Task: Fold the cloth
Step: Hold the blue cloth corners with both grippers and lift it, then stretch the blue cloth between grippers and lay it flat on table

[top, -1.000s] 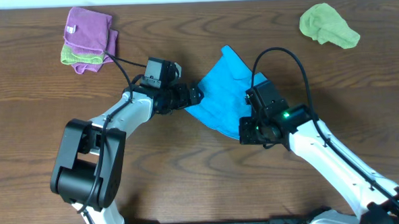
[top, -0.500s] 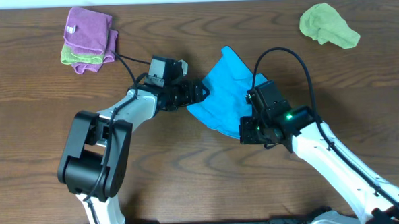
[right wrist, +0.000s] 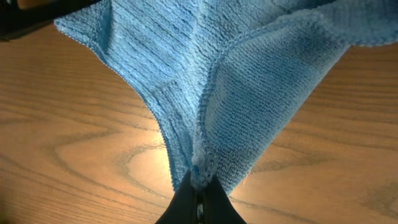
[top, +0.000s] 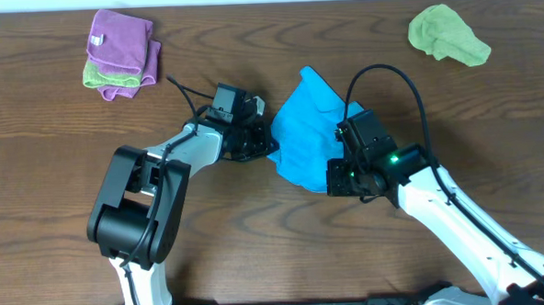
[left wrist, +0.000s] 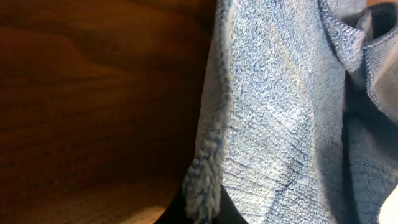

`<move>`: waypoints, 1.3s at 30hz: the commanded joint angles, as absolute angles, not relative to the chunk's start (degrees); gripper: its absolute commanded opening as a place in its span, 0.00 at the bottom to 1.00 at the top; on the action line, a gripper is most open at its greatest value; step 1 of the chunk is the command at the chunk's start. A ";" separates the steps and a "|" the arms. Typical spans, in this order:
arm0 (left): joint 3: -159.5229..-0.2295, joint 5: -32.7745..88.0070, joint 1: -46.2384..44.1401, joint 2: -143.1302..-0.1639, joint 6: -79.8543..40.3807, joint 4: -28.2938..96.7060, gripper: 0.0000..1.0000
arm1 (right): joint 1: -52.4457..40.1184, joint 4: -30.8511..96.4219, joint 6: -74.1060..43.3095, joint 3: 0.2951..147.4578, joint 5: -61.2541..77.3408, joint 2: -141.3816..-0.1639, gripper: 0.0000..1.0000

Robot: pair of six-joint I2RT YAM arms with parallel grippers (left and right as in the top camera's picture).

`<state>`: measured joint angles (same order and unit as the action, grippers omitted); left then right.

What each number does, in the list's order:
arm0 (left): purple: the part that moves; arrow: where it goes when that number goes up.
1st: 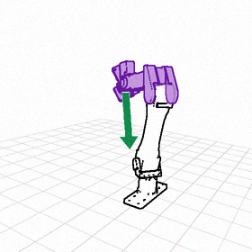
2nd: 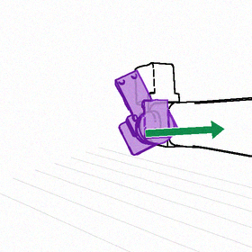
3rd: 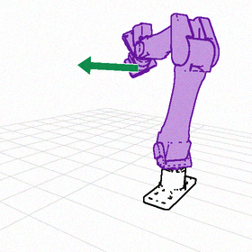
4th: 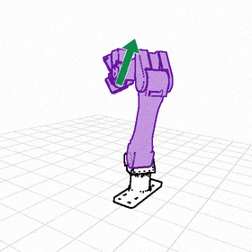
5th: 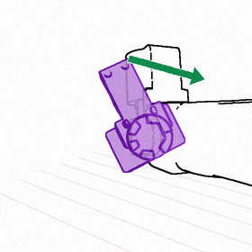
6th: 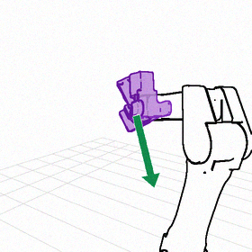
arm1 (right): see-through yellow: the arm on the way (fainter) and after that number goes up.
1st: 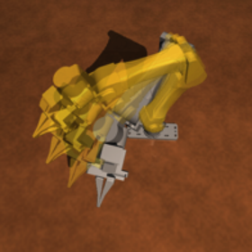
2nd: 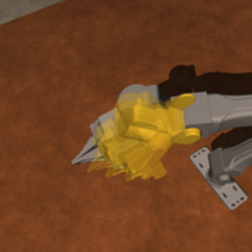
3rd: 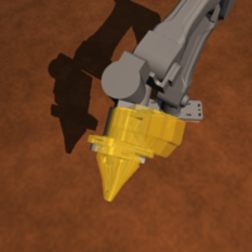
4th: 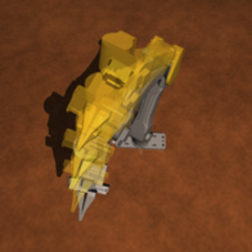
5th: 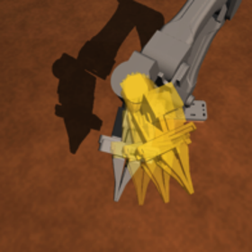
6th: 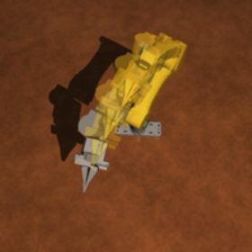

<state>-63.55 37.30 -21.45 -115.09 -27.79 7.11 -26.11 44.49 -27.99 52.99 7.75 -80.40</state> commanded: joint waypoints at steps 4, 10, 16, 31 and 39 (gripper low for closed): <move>-64.53 40.62 -18.70 -113.14 -26.33 7.53 0.06 | -25.85 42.09 -27.18 52.71 5.78 -77.93 0.01; -68.97 41.08 -15.33 -103.63 -22.59 14.81 0.06 | -24.36 33.85 -27.14 53.21 4.56 -74.43 0.01; -75.57 38.20 -14.22 -95.42 -22.26 21.74 0.06 | -23.29 24.60 -26.55 55.33 6.17 -74.24 0.01; -81.76 35.00 -11.55 -91.07 -23.53 22.15 0.06 | -17.78 19.86 -21.63 62.04 6.20 -75.16 0.01; -81.78 32.42 -11.53 -93.60 -27.53 13.78 0.06 | -16.40 14.02 -18.81 67.05 6.15 -83.88 0.01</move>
<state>-80.44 34.28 -11.53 -91.83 -25.71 15.11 -17.32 14.57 -21.78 63.59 6.24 -80.93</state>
